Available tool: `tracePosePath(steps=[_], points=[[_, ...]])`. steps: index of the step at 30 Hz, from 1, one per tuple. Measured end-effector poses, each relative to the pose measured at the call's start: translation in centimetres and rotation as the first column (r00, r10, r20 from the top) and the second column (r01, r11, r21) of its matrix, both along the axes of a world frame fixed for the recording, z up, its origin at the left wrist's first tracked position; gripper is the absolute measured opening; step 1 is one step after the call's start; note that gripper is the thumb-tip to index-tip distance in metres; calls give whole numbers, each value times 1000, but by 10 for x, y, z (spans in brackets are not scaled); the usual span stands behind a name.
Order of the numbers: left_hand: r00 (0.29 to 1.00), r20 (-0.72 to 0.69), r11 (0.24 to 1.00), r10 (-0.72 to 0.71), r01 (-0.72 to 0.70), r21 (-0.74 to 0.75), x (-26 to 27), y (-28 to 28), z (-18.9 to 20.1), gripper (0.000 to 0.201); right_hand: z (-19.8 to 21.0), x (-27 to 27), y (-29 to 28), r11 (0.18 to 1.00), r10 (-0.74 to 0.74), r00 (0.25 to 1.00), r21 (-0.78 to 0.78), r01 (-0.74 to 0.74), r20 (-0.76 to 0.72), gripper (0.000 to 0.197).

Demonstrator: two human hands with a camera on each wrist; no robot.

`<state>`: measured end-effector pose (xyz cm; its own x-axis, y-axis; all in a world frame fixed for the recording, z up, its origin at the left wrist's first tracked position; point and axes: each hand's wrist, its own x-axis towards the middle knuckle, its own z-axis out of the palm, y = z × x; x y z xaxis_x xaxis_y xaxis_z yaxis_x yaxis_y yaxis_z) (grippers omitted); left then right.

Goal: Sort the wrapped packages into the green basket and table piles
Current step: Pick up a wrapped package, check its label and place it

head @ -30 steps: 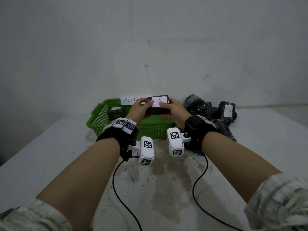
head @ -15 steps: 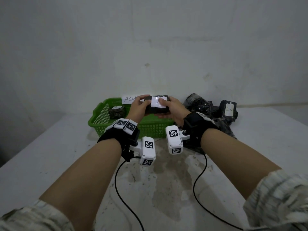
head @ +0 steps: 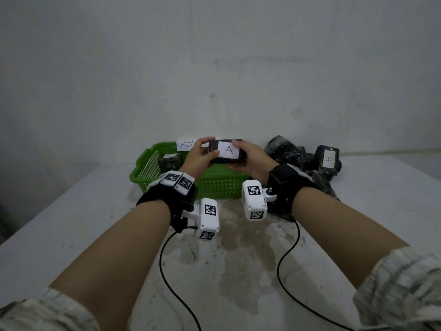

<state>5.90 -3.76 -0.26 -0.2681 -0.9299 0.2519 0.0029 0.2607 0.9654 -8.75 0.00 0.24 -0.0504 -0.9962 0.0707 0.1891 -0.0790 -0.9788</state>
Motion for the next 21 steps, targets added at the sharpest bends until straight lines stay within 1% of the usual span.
tracePosePath(steps=[2, 4, 6, 7, 9, 11, 12, 13, 14, 16, 18, 19, 21], points=[[997, 59, 999, 46, -47, 11, 1, -1, -4, 45, -1, 0, -1, 1000, -14, 992, -11, 16, 126, 17], [995, 46, 993, 86, -90, 82, -1, -1, -5, 45, 1, 1, 0, 998, -25, 980, -46, 35, 195, 7], [993, -44, 980, 106, -97, 174, -2, -1, -4, 38, 2, 4, 0, 995, -41, 987, -82, 54, 155, 20], [990, -99, 973, 97, -74, 219, -2, -1, -2, 37, 2, 5, 1, 992, -45, 994, -115, 55, 95, 26], [978, -204, 959, 39, 21, 284, -4, -1, 1, 44, 1, 8, 3, 985, -25, 999, -172, 16, -47, 34], [962, -272, 950, 4, 81, 303, -5, 2, 6, 52, 3, 10, 7, 978, 21, 986, -202, -54, -163, 37], [955, -297, 950, 8, 86, 301, -5, 3, 8, 52, 3, 11, 9, 974, 38, 985, -216, -74, -170, 35], [949, -315, 951, 18, 82, 298, -5, 2, 10, 49, 5, 11, 11, 971, 42, 989, -227, -74, -144, 31], [946, -323, 954, 23, 76, 289, -5, 3, 11, 44, 6, 12, 11, 973, 29, 996, -227, -48, -87, 26], [950, -312, 960, 7, 82, 269, -3, 3, 11, 41, 8, 11, 10, 979, -57, 998, -198, 56, 3, 17], [967, -251, 962, -51, 115, 246, 0, 4, 10, 43, 7, 10, 9, 981, -138, 990, -137, 135, -15, 12], [972, -219, 964, -81, 133, 232, 1, 4, 8, 43, 7, 9, 8, 985, -144, 989, -106, 139, -41, 10], [973, -196, 964, -122, 164, 212, 3, 5, 8, 43, 6, 10, 9, 993, -105, 991, -58, 100, -87, 11]])
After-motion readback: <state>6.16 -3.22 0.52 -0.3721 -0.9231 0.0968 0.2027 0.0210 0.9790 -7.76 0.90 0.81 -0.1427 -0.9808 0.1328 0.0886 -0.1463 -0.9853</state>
